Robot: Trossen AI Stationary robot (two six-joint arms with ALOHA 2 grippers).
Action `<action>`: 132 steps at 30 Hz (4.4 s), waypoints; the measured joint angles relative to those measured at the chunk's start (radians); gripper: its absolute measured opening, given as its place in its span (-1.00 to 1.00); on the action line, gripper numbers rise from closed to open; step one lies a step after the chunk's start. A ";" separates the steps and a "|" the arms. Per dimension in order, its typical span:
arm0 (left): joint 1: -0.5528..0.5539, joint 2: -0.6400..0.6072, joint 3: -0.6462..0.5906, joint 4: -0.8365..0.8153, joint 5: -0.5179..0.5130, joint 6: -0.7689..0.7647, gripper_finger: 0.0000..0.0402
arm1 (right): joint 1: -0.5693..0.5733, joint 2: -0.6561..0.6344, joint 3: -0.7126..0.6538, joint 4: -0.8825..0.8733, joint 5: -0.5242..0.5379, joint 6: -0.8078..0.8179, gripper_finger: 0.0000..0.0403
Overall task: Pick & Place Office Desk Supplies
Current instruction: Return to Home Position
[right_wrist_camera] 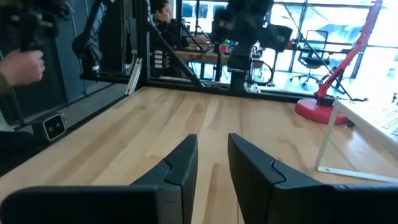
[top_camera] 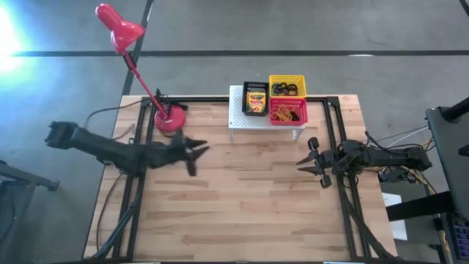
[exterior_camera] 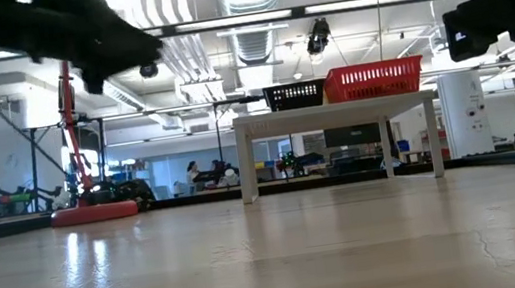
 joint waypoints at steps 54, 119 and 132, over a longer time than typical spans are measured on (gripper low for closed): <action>0.045 -1.017 -0.395 -0.417 0.528 0.142 -0.38 | 0.000 0.020 0.000 -0.001 0.005 0.000 -0.63; 0.047 -1.004 -0.396 -0.409 0.478 0.221 -0.90 | 0.000 0.017 0.000 0.055 0.007 -0.074 -0.66; 0.047 -0.998 -0.396 -0.408 0.478 0.220 -0.90 | -0.003 -0.073 0.000 -0.011 0.054 -0.165 -0.87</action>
